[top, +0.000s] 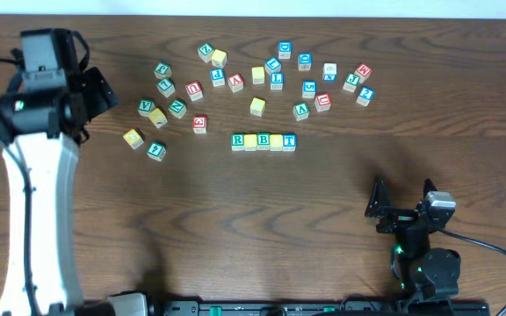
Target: Spell out ROBOT
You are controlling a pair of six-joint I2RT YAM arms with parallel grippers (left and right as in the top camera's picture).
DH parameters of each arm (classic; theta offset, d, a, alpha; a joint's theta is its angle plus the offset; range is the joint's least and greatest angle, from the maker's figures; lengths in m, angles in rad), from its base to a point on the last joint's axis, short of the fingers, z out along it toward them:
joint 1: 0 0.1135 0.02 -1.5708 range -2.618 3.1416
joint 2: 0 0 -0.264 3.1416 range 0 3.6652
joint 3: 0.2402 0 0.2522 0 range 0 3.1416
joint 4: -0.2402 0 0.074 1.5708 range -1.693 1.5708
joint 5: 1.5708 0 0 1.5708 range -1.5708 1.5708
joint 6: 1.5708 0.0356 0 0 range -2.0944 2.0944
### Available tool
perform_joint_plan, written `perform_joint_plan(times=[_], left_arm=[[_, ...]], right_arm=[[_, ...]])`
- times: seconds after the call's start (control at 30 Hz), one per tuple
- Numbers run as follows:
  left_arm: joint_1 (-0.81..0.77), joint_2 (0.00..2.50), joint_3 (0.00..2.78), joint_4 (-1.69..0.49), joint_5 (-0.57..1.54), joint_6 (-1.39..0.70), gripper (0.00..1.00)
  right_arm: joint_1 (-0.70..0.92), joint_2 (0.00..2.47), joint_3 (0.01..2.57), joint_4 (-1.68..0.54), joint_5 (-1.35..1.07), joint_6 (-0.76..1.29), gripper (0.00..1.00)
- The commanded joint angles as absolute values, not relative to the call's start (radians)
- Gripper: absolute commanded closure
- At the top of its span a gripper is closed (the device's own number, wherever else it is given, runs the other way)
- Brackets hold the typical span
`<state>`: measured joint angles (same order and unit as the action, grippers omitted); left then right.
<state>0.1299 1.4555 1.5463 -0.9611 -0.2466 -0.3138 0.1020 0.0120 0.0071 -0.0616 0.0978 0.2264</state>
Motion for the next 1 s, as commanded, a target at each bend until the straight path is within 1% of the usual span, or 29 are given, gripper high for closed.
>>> perform_joint_plan(times=[0.0, 0.07, 0.23, 0.43, 0.53, 0.7, 0.83, 0.97], left_arm=[[0.132, 1.340, 1.480, -0.930, -0.275, -0.307, 0.02], [0.132, 1.262, 1.396, -0.850, -0.274, -0.307, 0.02], [0.131, 1.031, 1.088, -0.556, -0.258, -0.295, 0.02], [0.131, 0.743, 0.689, -0.179, -0.073, -0.063, 0.02], [0.131, 0.614, 0.522, -0.042, -0.016, 0.012, 0.02], [0.131, 0.413, 0.290, 0.059, -0.007, 0.053, 0.02], [0.131, 0.265, 0.152, 0.070, -0.008, 0.088, 0.02], [0.131, 0.157, 0.070, 0.070, -0.008, 0.120, 0.02]], right_arm=[[0.096, 0.005, 0.005, -0.064, 0.091, 0.235, 0.01], [0.096, 0.005, 0.005, -0.064, 0.091, 0.235, 0.01], [0.096, 0.005, 0.006, -0.064, 0.091, 0.235, 0.01], [0.096, 0.005, 0.006, -0.064, 0.091, 0.234, 0.01], [0.096, 0.005, 0.005, -0.064, 0.091, 0.234, 0.01], [0.096, 0.005, 0.005, -0.064, 0.091, 0.234, 0.01], [0.096, 0.005, 0.005, -0.064, 0.091, 0.234, 0.01], [0.096, 0.005, 0.005, -0.064, 0.091, 0.234, 0.01]])
